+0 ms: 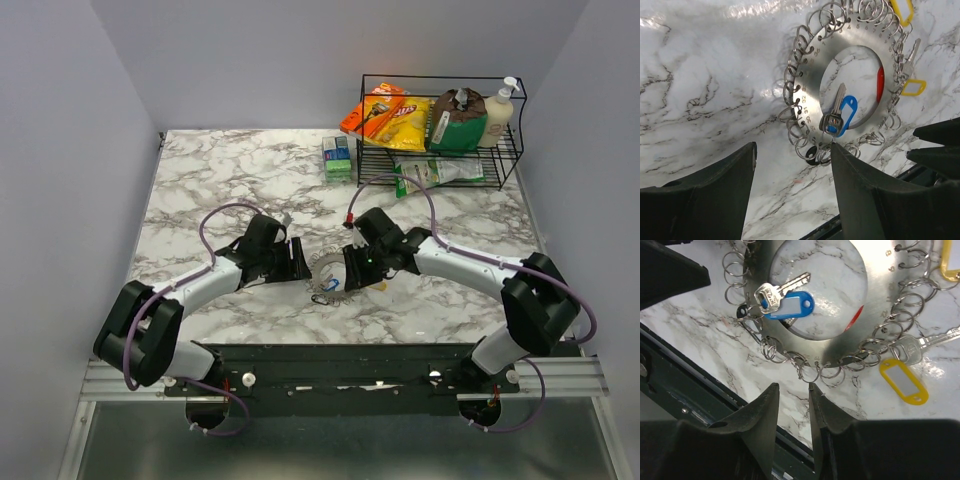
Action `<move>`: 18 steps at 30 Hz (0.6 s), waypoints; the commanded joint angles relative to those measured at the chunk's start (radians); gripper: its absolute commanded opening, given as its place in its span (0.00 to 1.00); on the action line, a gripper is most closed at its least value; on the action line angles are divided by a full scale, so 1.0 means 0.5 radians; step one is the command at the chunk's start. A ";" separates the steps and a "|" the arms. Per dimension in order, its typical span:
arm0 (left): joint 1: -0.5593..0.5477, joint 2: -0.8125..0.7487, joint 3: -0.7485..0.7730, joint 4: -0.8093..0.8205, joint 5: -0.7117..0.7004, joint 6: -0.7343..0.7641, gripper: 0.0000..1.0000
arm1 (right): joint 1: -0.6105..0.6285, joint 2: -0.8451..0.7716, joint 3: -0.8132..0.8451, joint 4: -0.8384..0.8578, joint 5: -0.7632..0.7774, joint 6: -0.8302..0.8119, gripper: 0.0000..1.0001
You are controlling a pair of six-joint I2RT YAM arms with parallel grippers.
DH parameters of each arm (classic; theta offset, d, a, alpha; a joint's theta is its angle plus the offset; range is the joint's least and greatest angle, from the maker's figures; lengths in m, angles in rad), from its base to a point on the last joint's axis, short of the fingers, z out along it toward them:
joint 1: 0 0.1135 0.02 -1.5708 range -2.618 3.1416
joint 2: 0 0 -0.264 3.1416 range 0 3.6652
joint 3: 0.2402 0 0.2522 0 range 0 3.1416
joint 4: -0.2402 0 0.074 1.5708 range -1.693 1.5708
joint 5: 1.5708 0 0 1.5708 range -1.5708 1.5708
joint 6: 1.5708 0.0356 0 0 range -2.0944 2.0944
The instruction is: Put the keys on the keyring
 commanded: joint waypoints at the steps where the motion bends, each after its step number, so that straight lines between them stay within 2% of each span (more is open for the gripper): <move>1: -0.048 -0.112 -0.045 0.025 0.008 -0.009 0.69 | 0.047 0.047 0.081 -0.027 -0.044 0.022 0.39; 18: -0.147 -0.168 -0.097 0.018 -0.063 -0.036 0.67 | 0.183 0.149 0.127 -0.048 0.075 -0.003 0.40</move>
